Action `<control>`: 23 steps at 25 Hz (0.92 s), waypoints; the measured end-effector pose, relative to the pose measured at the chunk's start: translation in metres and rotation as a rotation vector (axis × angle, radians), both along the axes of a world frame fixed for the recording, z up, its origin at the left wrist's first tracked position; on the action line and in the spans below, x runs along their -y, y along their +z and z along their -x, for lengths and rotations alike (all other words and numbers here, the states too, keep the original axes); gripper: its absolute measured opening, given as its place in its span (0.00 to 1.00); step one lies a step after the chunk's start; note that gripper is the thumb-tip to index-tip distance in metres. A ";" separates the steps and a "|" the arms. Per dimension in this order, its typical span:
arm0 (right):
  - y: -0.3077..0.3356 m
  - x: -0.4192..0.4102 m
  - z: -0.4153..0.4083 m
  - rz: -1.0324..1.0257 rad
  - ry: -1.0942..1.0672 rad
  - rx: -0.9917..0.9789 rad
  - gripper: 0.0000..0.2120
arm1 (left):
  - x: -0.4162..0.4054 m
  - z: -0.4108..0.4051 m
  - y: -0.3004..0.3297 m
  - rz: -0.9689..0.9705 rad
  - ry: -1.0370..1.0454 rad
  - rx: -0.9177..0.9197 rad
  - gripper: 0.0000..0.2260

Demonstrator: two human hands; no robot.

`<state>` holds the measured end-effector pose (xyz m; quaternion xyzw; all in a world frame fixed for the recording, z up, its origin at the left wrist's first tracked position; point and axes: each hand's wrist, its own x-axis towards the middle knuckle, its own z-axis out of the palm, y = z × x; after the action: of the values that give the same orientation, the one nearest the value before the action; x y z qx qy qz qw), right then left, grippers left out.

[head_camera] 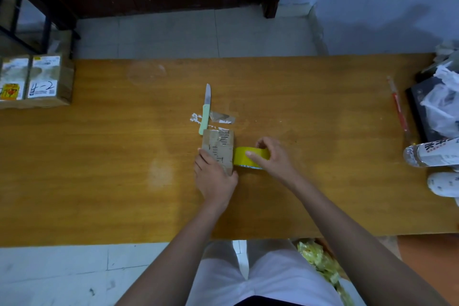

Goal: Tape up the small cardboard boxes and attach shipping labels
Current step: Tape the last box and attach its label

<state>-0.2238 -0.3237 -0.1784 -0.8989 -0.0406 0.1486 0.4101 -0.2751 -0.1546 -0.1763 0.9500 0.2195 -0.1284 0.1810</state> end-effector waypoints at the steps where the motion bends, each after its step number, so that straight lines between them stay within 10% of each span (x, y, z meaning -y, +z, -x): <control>1: 0.002 0.002 0.005 0.040 0.051 -0.010 0.26 | 0.000 -0.001 -0.001 -0.010 0.001 0.000 0.51; 23: 0.034 0.037 0.002 0.836 0.257 0.229 0.17 | -0.041 0.001 -0.015 -0.073 0.125 -0.010 0.51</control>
<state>-0.2258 -0.3607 -0.1442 -0.9857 -0.1335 0.1016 -0.0172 -0.2762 -0.1131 -0.1910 0.9399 0.2837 -0.1135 0.1527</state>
